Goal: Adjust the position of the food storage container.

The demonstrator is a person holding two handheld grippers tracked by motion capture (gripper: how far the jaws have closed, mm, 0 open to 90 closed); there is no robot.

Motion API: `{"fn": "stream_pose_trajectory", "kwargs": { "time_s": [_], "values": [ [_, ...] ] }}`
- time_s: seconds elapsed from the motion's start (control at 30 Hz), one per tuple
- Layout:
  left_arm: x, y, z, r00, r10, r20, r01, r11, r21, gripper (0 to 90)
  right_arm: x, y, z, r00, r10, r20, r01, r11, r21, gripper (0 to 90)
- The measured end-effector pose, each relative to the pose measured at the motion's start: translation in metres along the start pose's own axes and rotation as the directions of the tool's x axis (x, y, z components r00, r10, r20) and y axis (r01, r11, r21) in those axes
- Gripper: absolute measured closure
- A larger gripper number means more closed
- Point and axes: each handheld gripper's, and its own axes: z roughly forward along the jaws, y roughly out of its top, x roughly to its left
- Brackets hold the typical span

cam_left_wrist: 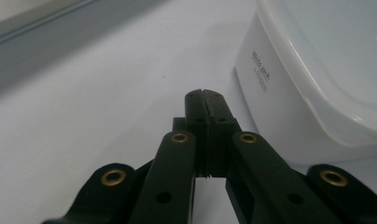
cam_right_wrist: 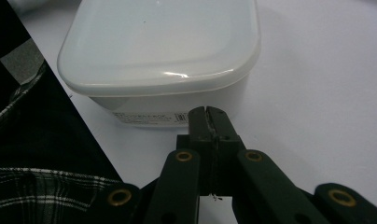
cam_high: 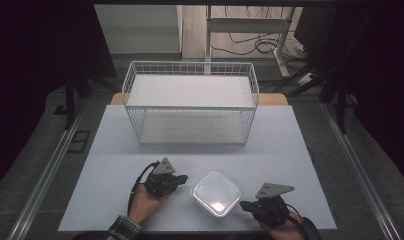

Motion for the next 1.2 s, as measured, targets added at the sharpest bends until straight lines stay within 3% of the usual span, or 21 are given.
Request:
{"fn": "stream_pose_trajectory", "kwargs": {
  "time_s": [0.2,0.4,0.53,0.7,1.0,1.2],
  "values": [
    [-0.009,0.001,0.013,0.9990,0.024,0.037,-0.026,0.9992,0.032,90.0,0.000,0.003,0.006,0.9992,0.000,-0.040,0.000,1.000,0.014,89.1],
    [-0.017,-0.002,0.001,0.9989,0.001,0.048,-0.002,0.9997,0.023,90.0,-0.002,0.013,0.012,0.9988,0.006,-0.049,-0.006,1.000,-0.003,89.1],
    [-0.017,-0.008,-0.013,0.9994,-0.029,0.019,0.029,0.9994,0.020,90.0,-0.007,0.023,0.024,0.9984,-0.003,-0.057,0.004,1.000,0.009,89.1],
    [-0.019,-0.011,-0.023,0.9994,-0.023,-0.027,0.023,0.9992,0.032,90.0,-0.011,0.033,0.036,0.9982,-0.013,-0.058,0.014,1.000,0.019,89.1],
    [-0.020,-0.019,-0.039,0.9935,-0.053,-0.100,0.056,0.9980,0.027,90.0,-0.018,0.066,0.061,0.9961,-0.072,-0.050,0.075,0.996,0.054,89.2],
    [-0.019,-0.023,-0.043,0.9930,-0.068,-0.096,0.071,0.9972,0.025,90.0,-0.017,0.075,0.068,0.9947,-0.094,-0.041,0.097,0.993,0.069,89.1]
  ]
}}
